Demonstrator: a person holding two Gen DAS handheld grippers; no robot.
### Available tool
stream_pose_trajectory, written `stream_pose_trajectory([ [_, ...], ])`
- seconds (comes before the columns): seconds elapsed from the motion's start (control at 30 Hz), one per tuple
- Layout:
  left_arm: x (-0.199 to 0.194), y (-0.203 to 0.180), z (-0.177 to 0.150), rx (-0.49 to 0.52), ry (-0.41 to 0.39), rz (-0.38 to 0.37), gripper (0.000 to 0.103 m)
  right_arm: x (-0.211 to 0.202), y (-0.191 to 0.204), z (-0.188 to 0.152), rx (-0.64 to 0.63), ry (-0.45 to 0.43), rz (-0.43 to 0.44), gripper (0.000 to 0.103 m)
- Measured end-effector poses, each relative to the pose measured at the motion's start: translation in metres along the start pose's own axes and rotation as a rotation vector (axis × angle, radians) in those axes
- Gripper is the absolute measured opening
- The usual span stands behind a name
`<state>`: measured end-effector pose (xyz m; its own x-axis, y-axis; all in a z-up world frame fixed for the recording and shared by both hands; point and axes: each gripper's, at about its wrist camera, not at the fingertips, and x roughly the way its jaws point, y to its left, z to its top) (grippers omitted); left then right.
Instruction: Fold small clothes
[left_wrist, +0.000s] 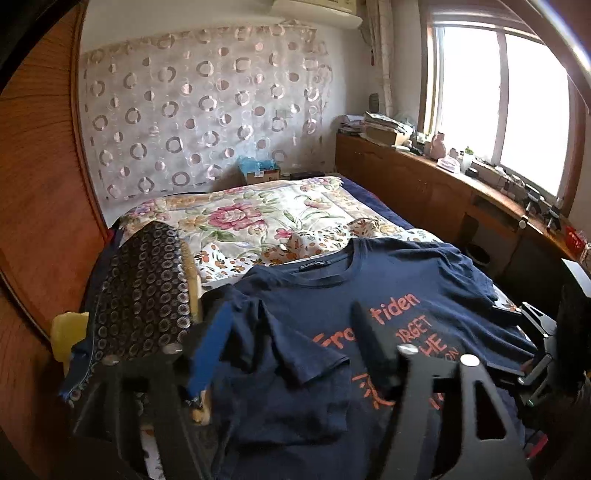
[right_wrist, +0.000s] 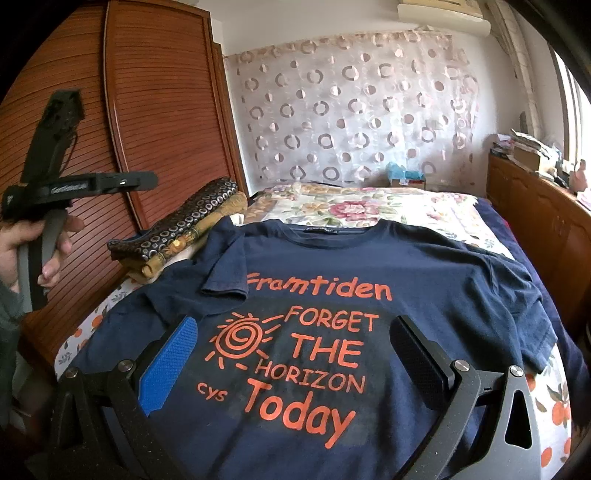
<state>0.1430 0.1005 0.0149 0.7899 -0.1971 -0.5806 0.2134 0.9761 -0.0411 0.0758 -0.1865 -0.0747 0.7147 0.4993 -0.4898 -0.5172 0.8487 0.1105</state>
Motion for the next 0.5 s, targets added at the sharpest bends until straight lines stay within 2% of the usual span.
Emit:
stream_pose_trajectory([
  [0.07,-0.009,0.008,-0.009,-0.023,-0.014,-0.002,0.079,0.004,0.003,0.002,-0.015,0.007,0.001,0.103],
  [0.17,-0.016,0.011,-0.02,-0.029,-0.027,0.025,0.08,0.014,0.006,0.008,-0.032,0.023,0.035,0.103],
  [0.23,-0.022,0.014,-0.03,-0.042,-0.033,0.041,0.08,0.026,0.011,0.014,-0.057,0.043,0.066,0.098],
  [0.4,-0.031,0.02,-0.052,-0.064,-0.036,0.075,0.08,0.067,0.025,0.031,-0.114,0.113,0.153,0.064],
  [0.47,-0.034,0.024,-0.061,-0.076,-0.036,0.08,0.08,0.085,0.036,0.037,-0.145,0.139,0.191,0.057],
  [0.5,-0.035,0.026,-0.065,-0.083,-0.035,0.083,0.08,0.093,0.04,0.039,-0.155,0.156,0.207,0.057],
])
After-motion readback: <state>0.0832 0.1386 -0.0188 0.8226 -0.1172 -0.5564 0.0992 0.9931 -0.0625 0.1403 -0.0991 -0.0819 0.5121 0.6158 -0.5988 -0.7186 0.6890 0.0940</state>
